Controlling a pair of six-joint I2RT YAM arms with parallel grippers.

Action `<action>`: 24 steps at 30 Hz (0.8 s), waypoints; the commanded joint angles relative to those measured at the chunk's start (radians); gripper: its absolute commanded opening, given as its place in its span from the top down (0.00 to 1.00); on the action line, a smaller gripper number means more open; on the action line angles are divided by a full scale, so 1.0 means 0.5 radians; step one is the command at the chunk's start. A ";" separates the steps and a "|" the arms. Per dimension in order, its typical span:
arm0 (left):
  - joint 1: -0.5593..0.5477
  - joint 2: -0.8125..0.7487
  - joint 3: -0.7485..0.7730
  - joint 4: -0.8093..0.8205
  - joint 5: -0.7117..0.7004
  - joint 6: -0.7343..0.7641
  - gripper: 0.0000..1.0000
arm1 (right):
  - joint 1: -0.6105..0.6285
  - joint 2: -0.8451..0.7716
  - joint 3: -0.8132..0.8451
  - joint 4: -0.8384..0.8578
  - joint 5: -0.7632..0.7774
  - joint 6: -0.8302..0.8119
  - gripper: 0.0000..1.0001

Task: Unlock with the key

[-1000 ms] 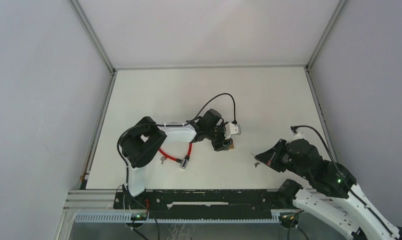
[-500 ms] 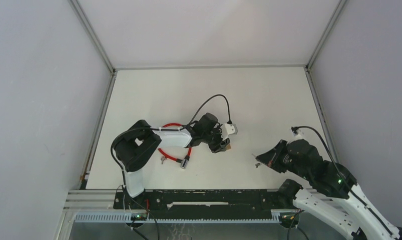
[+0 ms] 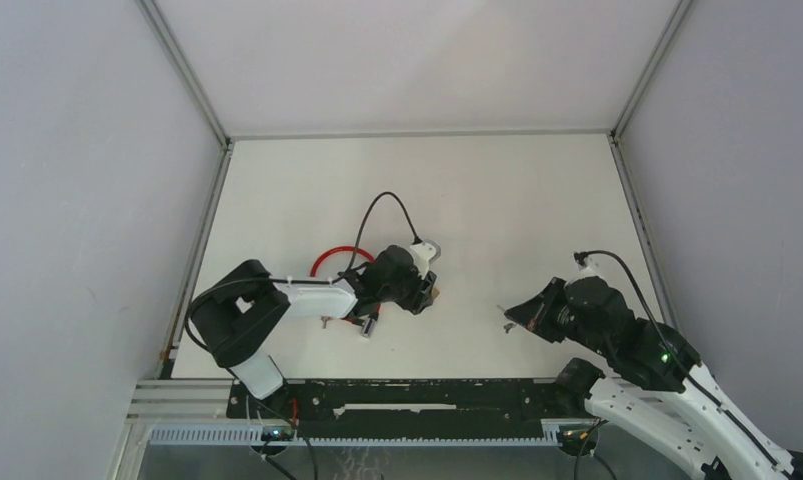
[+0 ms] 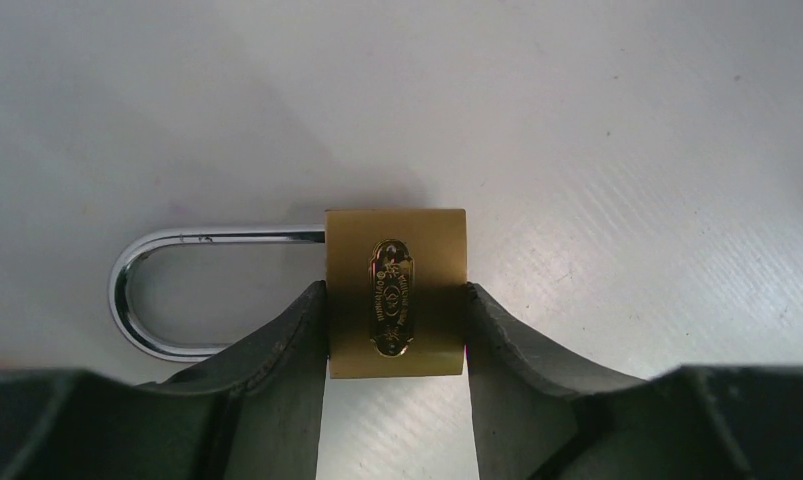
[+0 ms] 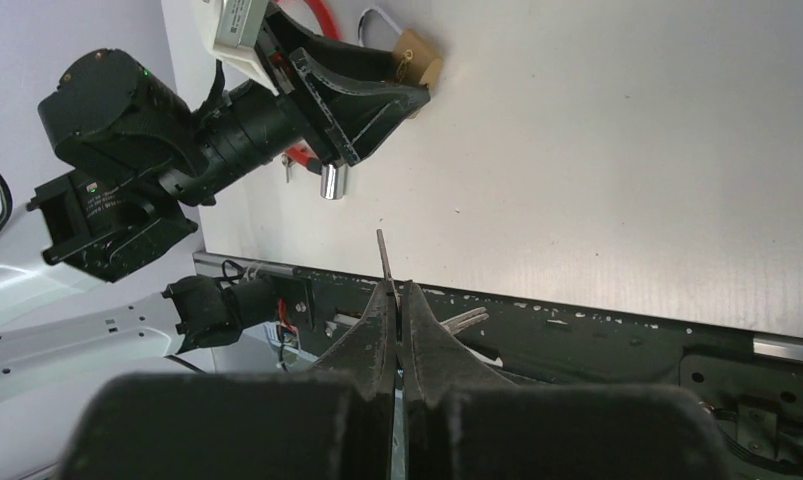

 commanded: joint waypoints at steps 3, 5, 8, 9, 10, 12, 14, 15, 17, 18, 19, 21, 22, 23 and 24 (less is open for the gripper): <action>-0.032 -0.095 -0.198 -0.289 -0.246 -0.761 0.77 | -0.022 0.008 -0.012 0.125 -0.013 -0.029 1.00; -0.033 -0.105 -0.199 -0.372 -0.306 -0.898 0.77 | -0.022 -0.001 -0.018 0.115 -0.012 -0.025 1.00; -0.035 -0.111 -0.198 -0.478 -0.334 -1.075 0.73 | -0.021 -0.023 -0.033 0.098 -0.005 -0.002 1.00; -0.037 -0.099 -0.180 -0.526 -0.341 -1.122 0.72 | -0.021 -0.035 -0.040 0.092 -0.004 0.007 1.00; -0.039 -0.083 -0.159 -0.568 -0.339 -1.163 0.71 | -0.022 -0.050 -0.042 0.084 0.001 0.018 1.00; -0.056 -0.034 -0.092 -0.667 -0.336 -1.229 0.70 | -0.022 -0.075 -0.044 0.062 0.008 0.034 1.00; -0.091 0.054 0.016 -0.799 -0.331 -1.310 0.70 | -0.022 -0.104 -0.045 0.029 0.017 0.051 1.00; -0.100 0.105 0.077 -0.878 -0.311 -1.336 0.70 | -0.022 -0.118 -0.044 0.006 0.024 0.062 1.00; -0.135 0.188 0.158 -0.925 -0.264 -1.397 0.68 | -0.021 -0.153 -0.044 -0.044 0.037 0.080 1.00; -0.153 0.207 0.174 -0.918 -0.250 -1.437 0.67 | -0.021 -0.171 -0.046 -0.065 0.044 0.094 1.00; -0.171 0.215 0.177 -0.897 -0.239 -1.472 0.66 | -0.022 -0.190 -0.044 -0.084 0.050 0.103 1.00; -0.210 0.225 0.205 -0.900 -0.247 -1.498 0.62 | -0.021 -0.224 -0.044 -0.114 0.056 0.117 1.00; -0.235 0.232 0.227 -0.920 -0.258 -1.488 0.58 | -0.022 -0.240 -0.044 -0.126 0.058 0.120 1.00; -0.247 0.236 0.244 -0.940 -0.267 -1.475 0.55 | -0.021 -0.250 -0.044 -0.141 0.058 0.125 1.00; -0.255 0.237 0.255 -0.948 -0.269 -1.461 0.52 | -0.022 -0.258 -0.045 -0.155 0.055 0.131 1.00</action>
